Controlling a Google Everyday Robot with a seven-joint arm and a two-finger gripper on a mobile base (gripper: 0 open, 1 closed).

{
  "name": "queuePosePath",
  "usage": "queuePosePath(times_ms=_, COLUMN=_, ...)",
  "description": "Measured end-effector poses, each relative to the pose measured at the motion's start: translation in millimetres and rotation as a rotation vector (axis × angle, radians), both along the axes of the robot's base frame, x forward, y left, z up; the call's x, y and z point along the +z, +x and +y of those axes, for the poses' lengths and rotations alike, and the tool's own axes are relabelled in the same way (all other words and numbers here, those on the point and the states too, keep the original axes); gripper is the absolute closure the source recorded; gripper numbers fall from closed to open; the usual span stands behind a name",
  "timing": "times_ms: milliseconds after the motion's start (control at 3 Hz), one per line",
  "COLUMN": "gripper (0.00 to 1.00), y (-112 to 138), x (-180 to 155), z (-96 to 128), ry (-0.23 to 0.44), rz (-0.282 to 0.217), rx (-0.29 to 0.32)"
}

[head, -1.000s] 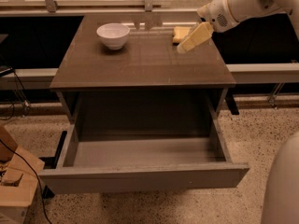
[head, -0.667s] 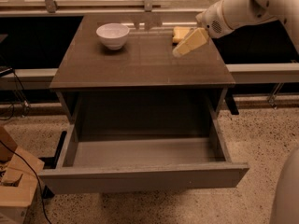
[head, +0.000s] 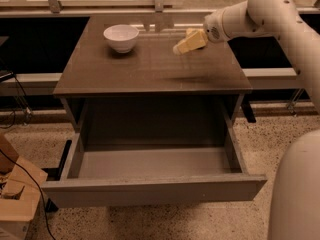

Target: Place sponge into top drawer

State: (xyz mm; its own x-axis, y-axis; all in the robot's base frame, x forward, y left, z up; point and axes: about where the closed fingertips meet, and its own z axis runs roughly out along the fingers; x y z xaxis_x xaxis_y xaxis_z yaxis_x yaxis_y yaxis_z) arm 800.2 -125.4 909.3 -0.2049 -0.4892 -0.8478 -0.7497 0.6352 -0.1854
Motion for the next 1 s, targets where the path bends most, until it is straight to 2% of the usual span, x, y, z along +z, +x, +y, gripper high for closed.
queuePosePath(times_ms=667, gripper=0.00, y=68, x=-16, z=-5, ry=0.171, rz=-0.034, rx=-0.077)
queuePosePath(times_ms=1000, gripper=0.00, y=86, x=-26, z=-13, ry=0.238, rz=-0.026, rx=-0.110)
